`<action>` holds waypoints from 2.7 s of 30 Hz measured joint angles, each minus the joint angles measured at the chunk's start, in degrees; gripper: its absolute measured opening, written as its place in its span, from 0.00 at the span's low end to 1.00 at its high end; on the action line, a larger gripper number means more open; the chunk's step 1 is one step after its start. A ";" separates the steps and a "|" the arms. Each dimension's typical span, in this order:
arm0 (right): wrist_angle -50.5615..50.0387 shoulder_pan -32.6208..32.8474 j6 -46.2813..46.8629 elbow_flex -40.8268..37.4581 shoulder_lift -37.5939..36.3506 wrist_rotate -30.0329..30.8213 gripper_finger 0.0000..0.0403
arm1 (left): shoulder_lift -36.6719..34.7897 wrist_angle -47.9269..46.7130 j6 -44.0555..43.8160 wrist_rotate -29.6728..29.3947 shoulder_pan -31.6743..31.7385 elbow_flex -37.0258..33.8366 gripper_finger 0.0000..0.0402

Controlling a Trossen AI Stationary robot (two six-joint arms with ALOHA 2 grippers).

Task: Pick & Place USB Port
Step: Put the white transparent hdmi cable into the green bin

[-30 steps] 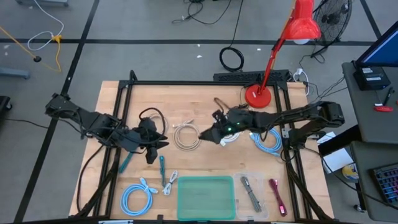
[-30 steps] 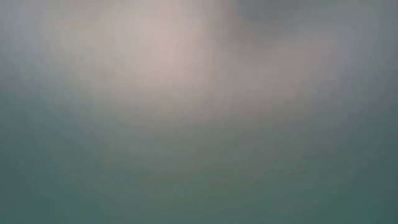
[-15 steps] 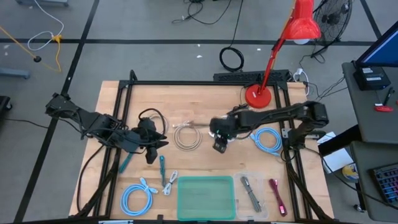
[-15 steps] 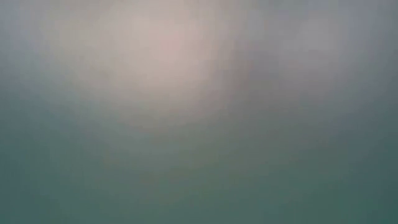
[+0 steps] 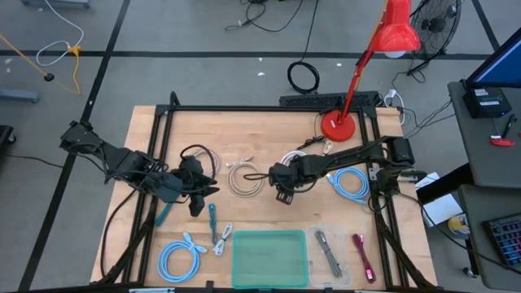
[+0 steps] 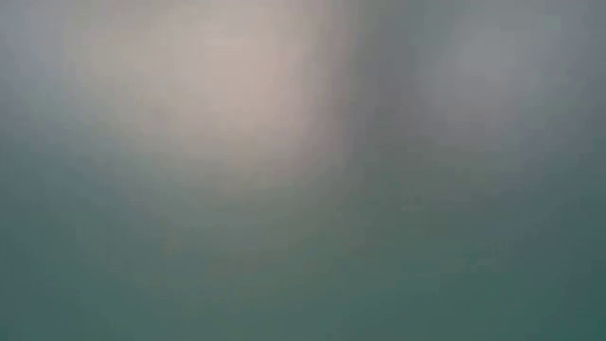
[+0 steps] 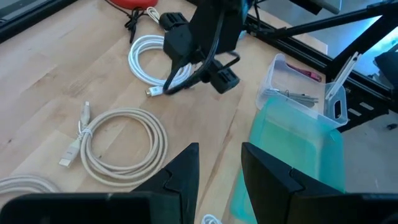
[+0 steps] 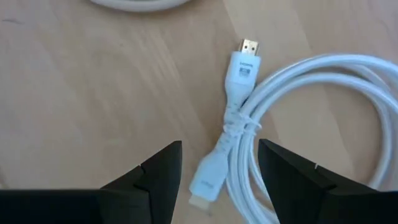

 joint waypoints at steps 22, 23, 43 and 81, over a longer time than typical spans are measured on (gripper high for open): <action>13.67 -4.94 5.35 -13.07 -0.22 -2.46 0.47 | 0.00 0.14 -1.09 -0.31 0.02 0.00 0.31; 14.00 -4.98 5.56 -13.38 -0.20 -2.97 0.45 | 0.00 0.16 -1.24 -0.31 0.02 0.00 0.31; -3.85 0.03 1.75 6.15 -5.78 -10.30 0.11 | 0.00 0.18 -0.36 -0.93 0.04 0.00 0.31; 7.63 34.19 30.55 20.50 8.33 -7.95 0.11 | 6.66 5.69 -18.32 -8.20 -11.84 -0.04 0.31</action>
